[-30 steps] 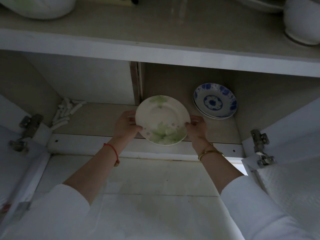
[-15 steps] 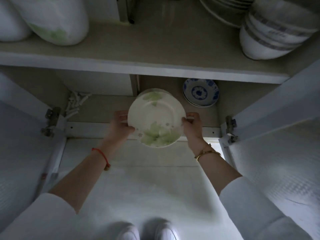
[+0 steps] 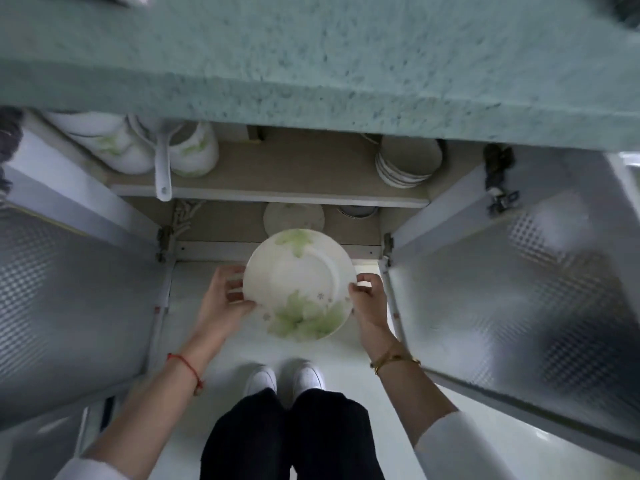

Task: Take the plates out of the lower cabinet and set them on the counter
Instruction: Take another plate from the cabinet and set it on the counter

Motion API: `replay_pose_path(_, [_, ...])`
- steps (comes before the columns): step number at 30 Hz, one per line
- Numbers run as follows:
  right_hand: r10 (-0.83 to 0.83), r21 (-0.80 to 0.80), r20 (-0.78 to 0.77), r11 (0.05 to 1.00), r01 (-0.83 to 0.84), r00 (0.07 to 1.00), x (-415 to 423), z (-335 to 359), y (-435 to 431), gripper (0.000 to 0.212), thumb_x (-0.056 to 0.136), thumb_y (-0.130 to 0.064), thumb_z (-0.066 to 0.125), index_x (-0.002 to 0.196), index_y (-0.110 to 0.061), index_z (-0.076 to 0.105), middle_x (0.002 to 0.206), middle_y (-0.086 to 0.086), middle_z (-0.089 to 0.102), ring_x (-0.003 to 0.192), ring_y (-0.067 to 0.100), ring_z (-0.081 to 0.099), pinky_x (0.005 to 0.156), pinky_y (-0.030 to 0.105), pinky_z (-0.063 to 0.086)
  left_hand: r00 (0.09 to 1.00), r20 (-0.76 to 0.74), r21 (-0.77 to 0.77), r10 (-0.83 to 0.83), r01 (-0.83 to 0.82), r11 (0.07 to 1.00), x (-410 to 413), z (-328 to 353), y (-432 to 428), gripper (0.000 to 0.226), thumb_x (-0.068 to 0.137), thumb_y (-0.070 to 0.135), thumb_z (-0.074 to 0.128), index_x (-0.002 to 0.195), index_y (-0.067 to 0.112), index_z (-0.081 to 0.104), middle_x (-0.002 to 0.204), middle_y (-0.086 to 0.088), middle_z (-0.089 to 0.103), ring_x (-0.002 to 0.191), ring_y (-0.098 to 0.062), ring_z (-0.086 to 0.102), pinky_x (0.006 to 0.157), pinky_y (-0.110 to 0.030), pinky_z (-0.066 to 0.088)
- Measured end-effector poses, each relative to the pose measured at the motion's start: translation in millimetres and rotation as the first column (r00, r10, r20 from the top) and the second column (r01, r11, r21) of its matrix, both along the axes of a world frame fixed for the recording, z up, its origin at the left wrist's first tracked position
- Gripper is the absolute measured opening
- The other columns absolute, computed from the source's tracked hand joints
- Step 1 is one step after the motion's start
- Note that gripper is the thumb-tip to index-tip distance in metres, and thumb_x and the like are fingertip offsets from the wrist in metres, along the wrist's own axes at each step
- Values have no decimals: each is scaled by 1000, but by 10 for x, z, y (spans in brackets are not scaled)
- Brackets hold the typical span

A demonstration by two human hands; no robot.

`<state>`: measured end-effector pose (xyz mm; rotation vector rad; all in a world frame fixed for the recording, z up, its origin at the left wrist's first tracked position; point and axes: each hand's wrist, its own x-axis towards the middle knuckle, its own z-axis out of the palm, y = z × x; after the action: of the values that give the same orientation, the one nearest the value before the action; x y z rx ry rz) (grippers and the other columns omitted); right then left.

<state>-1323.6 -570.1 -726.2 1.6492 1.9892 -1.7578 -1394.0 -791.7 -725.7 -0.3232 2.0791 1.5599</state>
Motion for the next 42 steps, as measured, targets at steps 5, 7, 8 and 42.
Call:
replay_pose_path(5, [-72, -85, -83, 994, 65, 994, 410, 1152, -61, 16, 90, -3, 53, 96, -18, 54, 87, 9, 57, 70, 18, 48, 59, 26, 40, 998, -25, 66, -64, 65, 996, 287, 1136, -68, 61, 74, -25, 63, 119, 14, 51, 120, -10, 63, 101, -24, 60, 76, -26, 49])
replay_pose_path(7, [-108, -80, -98, 992, 100, 989, 546, 1612, -66, 20, 89, -1, 52, 90, -21, 53, 80, 5, 52, 64, 16, 44, 54, 25, 36, 996, -41, 65, -82, 84, 994, 394, 1562, -73, 63, 73, -25, 63, 120, 16, 52, 117, -6, 65, 100, -23, 61, 78, -25, 51])
replay_pose_path(8, [-131, -83, -118, 989, 122, 984, 614, 1840, -73, 22, 89, 0, 53, 87, -22, 53, 76, 3, 51, 62, 15, 43, 54, 25, 35, 995, -58, 71, -78, 82, 994, 455, 1777, -70, 65, 73, -25, 63, 117, 20, 53, 115, -2, 65, 99, -22, 61, 76, -22, 51])
replay_pose_path(42, [-734, -3, -549, 479, 878, 399, 3768, 5555, 867, 13, 91, -3, 57, 89, -16, 58, 85, 2, 59, 73, 14, 56, 64, 33, 45, 480, -231, 334, -847, 856, 394, 1987, 5428, 2611, 64, 62, 15, 77, 122, 32, 60, 111, 11, 73, 107, -7, 69, 89, -32, 57])
